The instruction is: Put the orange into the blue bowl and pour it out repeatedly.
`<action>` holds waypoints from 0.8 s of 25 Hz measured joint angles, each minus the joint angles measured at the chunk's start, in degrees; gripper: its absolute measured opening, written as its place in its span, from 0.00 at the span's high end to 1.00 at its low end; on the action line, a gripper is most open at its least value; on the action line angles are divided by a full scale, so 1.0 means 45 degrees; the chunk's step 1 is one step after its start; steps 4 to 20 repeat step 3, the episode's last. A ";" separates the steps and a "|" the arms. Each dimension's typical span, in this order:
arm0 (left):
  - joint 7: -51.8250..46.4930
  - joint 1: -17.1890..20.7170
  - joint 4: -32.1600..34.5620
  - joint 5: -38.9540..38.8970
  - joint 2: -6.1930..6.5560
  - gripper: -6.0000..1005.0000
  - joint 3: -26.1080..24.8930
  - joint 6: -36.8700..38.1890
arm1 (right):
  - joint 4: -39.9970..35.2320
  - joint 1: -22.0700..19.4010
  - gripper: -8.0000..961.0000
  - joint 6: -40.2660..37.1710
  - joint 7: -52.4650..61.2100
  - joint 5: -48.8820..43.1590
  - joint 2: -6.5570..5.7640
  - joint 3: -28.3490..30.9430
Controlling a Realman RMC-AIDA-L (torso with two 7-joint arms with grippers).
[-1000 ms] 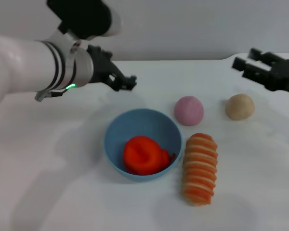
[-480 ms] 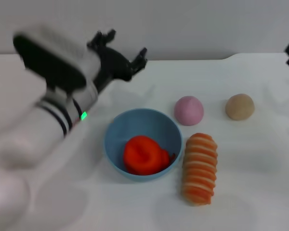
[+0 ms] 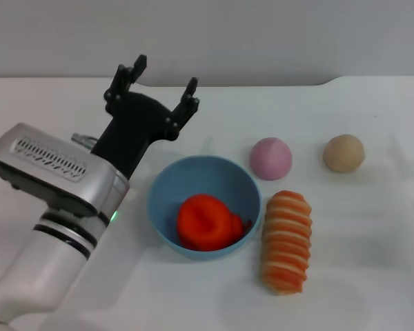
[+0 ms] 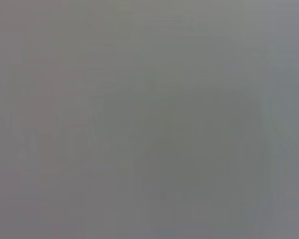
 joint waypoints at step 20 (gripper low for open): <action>-0.0035 0.0011 -0.0265 -0.0299 0.0002 0.20 0.0120 -0.0083 | 0.0454 -0.0123 0.21 -0.0090 -0.0216 0.0025 0.0037 0.0205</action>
